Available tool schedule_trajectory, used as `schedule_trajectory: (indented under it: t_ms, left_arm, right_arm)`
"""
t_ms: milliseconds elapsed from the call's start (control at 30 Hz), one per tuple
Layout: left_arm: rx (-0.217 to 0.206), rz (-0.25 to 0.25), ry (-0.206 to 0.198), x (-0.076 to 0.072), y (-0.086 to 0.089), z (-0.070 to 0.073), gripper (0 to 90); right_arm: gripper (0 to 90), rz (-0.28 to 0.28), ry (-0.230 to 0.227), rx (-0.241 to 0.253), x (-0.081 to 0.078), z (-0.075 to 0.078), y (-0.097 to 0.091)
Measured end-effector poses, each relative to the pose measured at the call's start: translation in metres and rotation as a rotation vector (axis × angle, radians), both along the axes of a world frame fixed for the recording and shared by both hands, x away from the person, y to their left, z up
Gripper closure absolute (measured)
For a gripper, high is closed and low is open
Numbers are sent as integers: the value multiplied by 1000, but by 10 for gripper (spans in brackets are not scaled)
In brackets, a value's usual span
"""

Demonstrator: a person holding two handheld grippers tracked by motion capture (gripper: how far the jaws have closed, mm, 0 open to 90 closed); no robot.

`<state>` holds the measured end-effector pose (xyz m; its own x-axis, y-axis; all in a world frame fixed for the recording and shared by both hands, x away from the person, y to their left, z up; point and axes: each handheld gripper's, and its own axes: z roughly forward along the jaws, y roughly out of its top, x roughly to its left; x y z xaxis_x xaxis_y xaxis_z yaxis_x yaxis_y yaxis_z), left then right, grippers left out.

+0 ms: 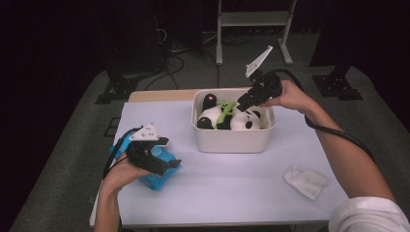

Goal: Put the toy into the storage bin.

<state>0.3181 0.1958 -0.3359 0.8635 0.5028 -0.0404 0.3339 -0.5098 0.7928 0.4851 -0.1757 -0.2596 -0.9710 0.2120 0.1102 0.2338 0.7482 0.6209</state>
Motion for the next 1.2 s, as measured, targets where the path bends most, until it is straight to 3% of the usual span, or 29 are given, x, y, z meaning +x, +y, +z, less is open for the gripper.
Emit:
schedule_trajectory:
  t_ms: [67,1200]
  left_arm:
    - [17,-1,2,0,1,-1,89]
    - [21,-7,-1,-1,-3,-1,88]
  right_arm:
    - [605,-4,-6,0,-2,1,-3]
    - [555,-102,-36,70,-38,-2,-64]
